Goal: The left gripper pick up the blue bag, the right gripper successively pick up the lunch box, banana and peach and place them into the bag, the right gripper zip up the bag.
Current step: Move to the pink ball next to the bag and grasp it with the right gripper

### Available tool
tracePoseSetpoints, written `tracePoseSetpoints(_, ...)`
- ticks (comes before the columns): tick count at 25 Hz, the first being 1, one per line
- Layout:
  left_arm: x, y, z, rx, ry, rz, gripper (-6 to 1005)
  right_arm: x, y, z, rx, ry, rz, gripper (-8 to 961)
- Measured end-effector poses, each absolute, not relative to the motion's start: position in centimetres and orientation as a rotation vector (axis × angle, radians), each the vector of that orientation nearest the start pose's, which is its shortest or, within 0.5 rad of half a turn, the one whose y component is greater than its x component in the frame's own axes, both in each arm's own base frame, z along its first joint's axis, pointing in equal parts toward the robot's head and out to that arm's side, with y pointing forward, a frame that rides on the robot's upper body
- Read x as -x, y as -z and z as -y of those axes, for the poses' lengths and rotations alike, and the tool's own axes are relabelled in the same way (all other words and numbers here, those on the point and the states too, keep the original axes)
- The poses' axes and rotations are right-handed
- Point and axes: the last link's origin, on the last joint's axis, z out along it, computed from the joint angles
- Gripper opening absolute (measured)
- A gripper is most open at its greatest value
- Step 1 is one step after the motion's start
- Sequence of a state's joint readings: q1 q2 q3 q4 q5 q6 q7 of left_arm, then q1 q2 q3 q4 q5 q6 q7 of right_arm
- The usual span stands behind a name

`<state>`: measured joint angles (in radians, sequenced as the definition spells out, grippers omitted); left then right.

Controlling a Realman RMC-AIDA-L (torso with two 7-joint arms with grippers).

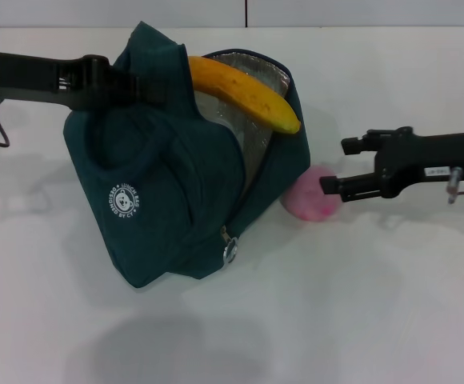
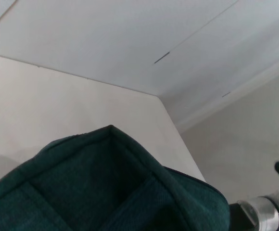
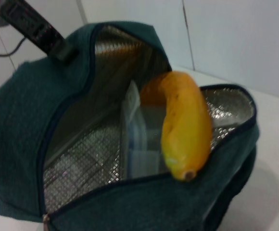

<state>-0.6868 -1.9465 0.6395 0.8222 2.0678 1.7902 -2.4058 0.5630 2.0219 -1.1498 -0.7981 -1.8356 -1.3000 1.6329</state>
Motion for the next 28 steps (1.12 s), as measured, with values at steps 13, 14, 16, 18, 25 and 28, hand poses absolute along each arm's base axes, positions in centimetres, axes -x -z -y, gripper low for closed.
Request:
tracePoseSetpoints(13, 21.0, -7.9, -36.7, 2.603, 0.694, 1.636, 53, -21.9, 4.1, -37.3, 2.791, -0.337, -0.515, 789)
tracePoseSetpoints(14, 21.0, -7.9, -36.8, 2.603, 0.694, 1.635, 53, -21.8, 4.0, -37.3, 2.787, -0.338, -0.514, 787)
tracePoseSetpoints(16, 20.9, -7.9, -36.8, 2.604, 0.695, 1.632, 53, -21.9, 4.0, -37.4, 2.78, -0.334, -0.51, 784)
tracePoseSetpoints(18, 20.8, -7.9, -36.9, 2.605, 0.695, 1.625, 53, -21.8, 4.1, -37.5, 2.78, -0.328, -0.498, 780)
tracePoseSetpoints(25, 20.8, -7.9, -36.9, 2.606, 0.696, 1.623, 53, -21.9, 4.9, -37.5, 2.788, -0.273, -0.465, 767)
tracePoseSetpoints(28, 20.8, -7.9, -36.9, 2.605, 0.697, 1.623, 53, -22.0, 5.1, -37.5, 2.786, -0.265, -0.468, 761)
